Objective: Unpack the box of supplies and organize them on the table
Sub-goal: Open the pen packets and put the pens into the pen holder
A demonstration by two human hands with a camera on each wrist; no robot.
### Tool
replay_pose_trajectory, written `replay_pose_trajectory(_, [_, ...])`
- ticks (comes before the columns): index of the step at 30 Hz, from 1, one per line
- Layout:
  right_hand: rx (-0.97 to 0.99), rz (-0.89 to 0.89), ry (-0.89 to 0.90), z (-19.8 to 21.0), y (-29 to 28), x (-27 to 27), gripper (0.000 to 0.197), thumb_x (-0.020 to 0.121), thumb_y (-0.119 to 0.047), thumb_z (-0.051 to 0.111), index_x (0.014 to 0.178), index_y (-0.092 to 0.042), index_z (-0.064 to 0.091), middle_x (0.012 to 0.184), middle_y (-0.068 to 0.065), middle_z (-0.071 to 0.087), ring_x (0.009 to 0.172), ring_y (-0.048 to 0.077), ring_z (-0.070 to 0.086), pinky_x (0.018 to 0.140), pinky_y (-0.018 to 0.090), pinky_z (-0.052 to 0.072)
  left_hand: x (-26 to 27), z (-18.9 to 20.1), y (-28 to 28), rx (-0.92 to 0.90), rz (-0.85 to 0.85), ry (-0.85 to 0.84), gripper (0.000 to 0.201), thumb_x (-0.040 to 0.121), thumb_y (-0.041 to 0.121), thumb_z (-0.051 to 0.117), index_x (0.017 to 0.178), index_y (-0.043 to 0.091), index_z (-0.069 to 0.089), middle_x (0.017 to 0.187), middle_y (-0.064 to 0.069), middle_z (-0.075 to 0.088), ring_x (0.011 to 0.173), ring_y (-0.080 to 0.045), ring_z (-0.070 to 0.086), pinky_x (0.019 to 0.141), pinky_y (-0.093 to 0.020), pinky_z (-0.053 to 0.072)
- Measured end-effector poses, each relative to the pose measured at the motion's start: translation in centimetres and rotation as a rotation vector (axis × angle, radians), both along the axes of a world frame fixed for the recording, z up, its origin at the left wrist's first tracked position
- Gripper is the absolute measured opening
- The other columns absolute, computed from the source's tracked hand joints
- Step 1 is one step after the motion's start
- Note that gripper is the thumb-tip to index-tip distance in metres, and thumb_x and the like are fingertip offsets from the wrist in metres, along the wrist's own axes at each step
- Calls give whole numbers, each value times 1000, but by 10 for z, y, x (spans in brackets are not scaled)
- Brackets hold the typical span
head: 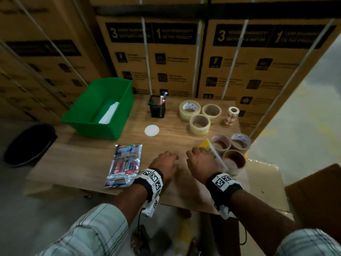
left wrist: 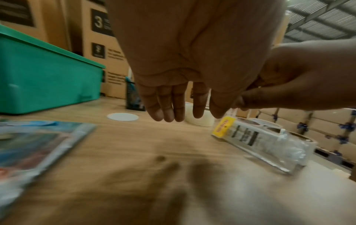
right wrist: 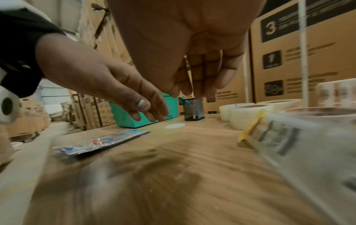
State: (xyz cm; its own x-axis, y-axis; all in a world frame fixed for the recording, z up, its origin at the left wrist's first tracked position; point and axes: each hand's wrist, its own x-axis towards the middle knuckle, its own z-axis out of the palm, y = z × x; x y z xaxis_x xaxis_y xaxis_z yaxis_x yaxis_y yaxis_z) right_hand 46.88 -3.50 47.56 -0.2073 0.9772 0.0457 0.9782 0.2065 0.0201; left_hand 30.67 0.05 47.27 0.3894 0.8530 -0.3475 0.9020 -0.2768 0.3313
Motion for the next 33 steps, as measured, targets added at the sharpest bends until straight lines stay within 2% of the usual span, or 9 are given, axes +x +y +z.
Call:
replay_pose_trajectory(6, [-17,345,11,-12,21,-85,21,62,-26,74,77,-18,61,74,5,61,63,26,60,53,32,48,-99,11,4,-12,167,60,38,90,28,48,126,20,55,131,-6,56,121,-25,52,103,-40,41])
replay_pose_trajectory(9, [-40,461,14,-15,33,-131,27,60,-25,75,82,-18,61,74,5,61,60,25,59,50,30,47,-145,12,7,-5,226,55,38,87,32,47,124,27,55,127,-5,59,117,-27,56,98,-42,47])
replay_pose_trajectory(11, [-46,495,-8,-15,42,-160,32,59,-26,76,87,-16,64,74,5,63,58,25,61,47,28,47,-171,8,10,-26,279,32,44,83,38,45,127,37,50,130,-3,57,116,-29,56,96,-44,49])
replay_pose_trajectory(14, [-86,504,-24,-17,52,-192,28,60,-30,78,82,-18,66,75,5,65,56,25,63,43,28,46,-200,-4,10,-70,340,17,42,85,34,50,126,40,47,119,-12,53,110,-37,56,95,-44,49])
replay_pose_trajectory(16, [-125,492,-43,-23,57,-205,28,60,-33,79,81,-20,67,77,3,67,58,23,64,42,26,47,-212,-7,10,-138,357,-3,51,85,38,57,133,42,41,117,-14,48,110,-38,55,98,-44,46])
replay_pose_trajectory(19, [-226,481,-30,-34,59,-217,27,71,-29,72,94,-15,66,95,11,67,75,31,67,52,36,54,-226,-12,15,-200,360,-8,57,84,44,63,136,37,40,119,-13,47,111,-38,55,101,-40,45])
replay_pose_trajectory(23, [-343,445,-34,-35,59,-225,37,88,-31,54,120,-13,55,124,15,54,105,35,57,78,45,52,-236,-11,25,-227,273,27,45,92,22,55,136,20,45,131,-16,52,120,-35,50,100,-35,41])
replay_pose_trajectory(28, [-362,371,16,-37,57,-230,35,88,-31,53,117,-11,56,120,16,56,104,36,58,80,44,51,-242,-23,34,-279,268,-13,55,84,30,66,134,28,42,124,-11,60,111,-31,59,91,-33,46])
replay_pose_trajectory(33, [-463,396,12,-38,45,-227,52,85,-47,58,123,-12,50,124,13,52,110,32,54,85,40,49,-237,-40,47,-352,307,-72,57,86,35,61,134,19,35,123,-15,60,110,-35,60,92,-38,49])
